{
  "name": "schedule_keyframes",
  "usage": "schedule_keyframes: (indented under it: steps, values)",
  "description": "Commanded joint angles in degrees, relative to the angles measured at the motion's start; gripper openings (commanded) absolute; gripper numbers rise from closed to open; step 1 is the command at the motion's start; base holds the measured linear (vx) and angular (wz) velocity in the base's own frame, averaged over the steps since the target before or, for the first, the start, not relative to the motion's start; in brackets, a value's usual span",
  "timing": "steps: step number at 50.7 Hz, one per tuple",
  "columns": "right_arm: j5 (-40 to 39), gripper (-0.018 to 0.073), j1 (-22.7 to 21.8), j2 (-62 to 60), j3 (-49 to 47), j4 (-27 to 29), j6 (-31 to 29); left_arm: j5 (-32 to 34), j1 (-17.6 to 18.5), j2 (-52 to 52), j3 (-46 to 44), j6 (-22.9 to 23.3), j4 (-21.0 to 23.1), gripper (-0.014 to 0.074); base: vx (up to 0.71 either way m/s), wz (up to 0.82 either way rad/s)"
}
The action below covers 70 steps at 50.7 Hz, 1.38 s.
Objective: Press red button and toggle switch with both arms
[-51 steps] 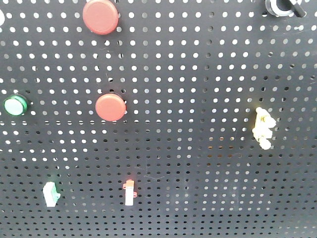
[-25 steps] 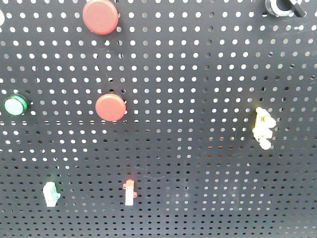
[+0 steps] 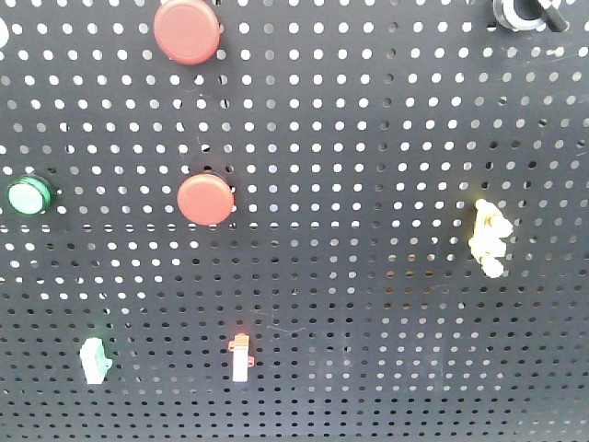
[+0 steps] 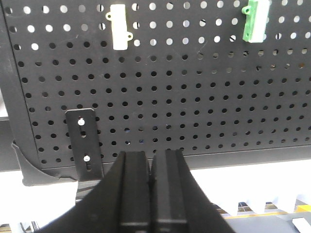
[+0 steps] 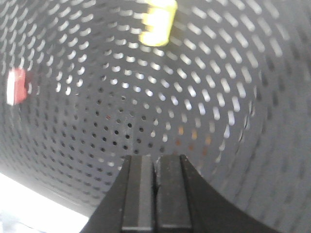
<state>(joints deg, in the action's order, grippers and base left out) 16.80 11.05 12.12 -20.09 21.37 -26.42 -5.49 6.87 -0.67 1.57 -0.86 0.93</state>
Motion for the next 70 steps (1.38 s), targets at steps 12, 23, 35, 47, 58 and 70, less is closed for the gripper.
schedule_keyframes:
  steps: [12,23,35,47,58,70]
  values:
    - [-20.86,-0.0003,-9.32,-0.02,17.2,-20.42,30.01,4.84,0.06,-0.99,2.0,0.43,0.22,0.0001,0.0,0.0]
    - [-18.53,-0.0003,-14.1,-11.96,22.36,-21.37,28.51,4.84,0.06,-0.93,2.0,0.43,0.22,0.0001,0.0,0.0]
    - [-18.15,-0.0003,-14.1,-13.69,22.48,-21.37,27.02,4.84,0.06,-0.93,2.0,0.43,0.22,0.0001,0.0,0.0]
    - [-18.15,-0.0003,-14.1,-13.69,22.48,-21.37,27.02,4.84,0.06,-0.93,2.0,0.43,0.22,0.0001,0.0,0.0]
    - [-18.15,-0.0003,-14.1,-13.69,22.48,-21.37,27.02,4.84,0.06,-0.93,2.0,0.43,0.22,0.0001,0.0,0.0]
    - [-18.15,-0.0003,-14.1,-13.69,22.48,-21.37,27.02,4.84,0.06,-0.93,2.0,0.43,0.22,0.0001,0.0,0.0]
